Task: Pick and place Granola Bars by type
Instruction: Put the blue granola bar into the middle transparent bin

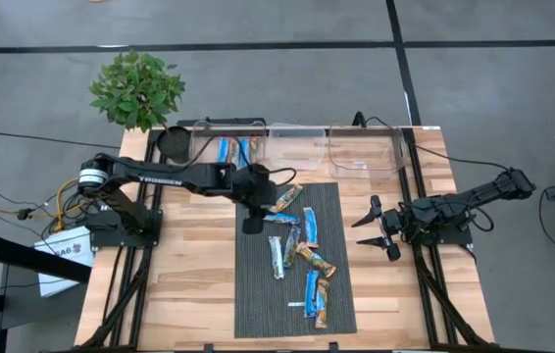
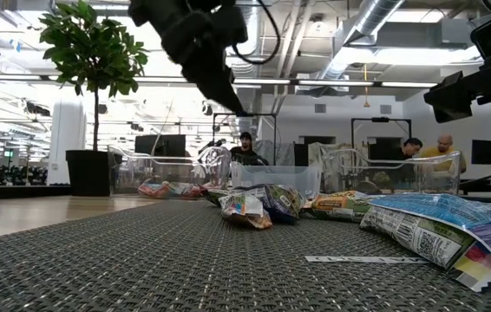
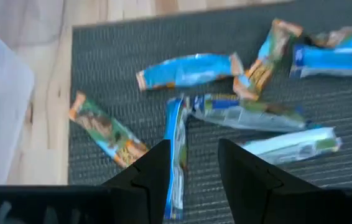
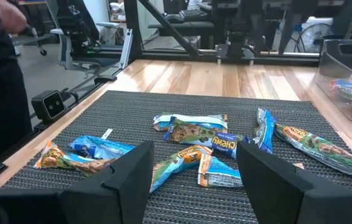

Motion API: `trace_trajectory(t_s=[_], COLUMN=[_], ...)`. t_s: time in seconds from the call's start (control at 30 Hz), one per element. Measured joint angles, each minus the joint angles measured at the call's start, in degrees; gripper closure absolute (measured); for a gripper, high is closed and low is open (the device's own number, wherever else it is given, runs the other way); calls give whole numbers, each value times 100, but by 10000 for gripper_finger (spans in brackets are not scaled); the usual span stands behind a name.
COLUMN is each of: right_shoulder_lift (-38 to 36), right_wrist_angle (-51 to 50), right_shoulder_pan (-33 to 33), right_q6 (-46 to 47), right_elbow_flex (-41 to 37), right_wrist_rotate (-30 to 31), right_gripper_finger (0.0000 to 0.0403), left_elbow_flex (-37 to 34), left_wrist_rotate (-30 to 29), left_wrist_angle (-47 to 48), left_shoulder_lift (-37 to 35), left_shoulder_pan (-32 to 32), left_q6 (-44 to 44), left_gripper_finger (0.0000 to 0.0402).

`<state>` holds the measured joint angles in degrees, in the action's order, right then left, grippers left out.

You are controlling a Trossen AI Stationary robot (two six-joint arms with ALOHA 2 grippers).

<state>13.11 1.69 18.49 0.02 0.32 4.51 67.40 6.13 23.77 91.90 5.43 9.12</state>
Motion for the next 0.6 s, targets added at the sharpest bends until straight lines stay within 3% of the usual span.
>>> trace_trajectory(t_s=[0.37,0.6], right_shoulder_lift=[1,-1], right_wrist_angle=[0,2], right_shoulder_pan=[-1,1], right_q6=[-1,1], right_elbow_flex=[0,0], right_wrist_rotate=[0,0], right_gripper_finger=[182,182], left_elbow_flex=[-221,-223], left_wrist_rotate=[-548,-872], left_wrist_angle=[-208,-398], left_shoulder_lift=[392,810], left_shoulder_pan=[-166,-254], left_q6=[736,756], left_gripper_finger=[274,274])
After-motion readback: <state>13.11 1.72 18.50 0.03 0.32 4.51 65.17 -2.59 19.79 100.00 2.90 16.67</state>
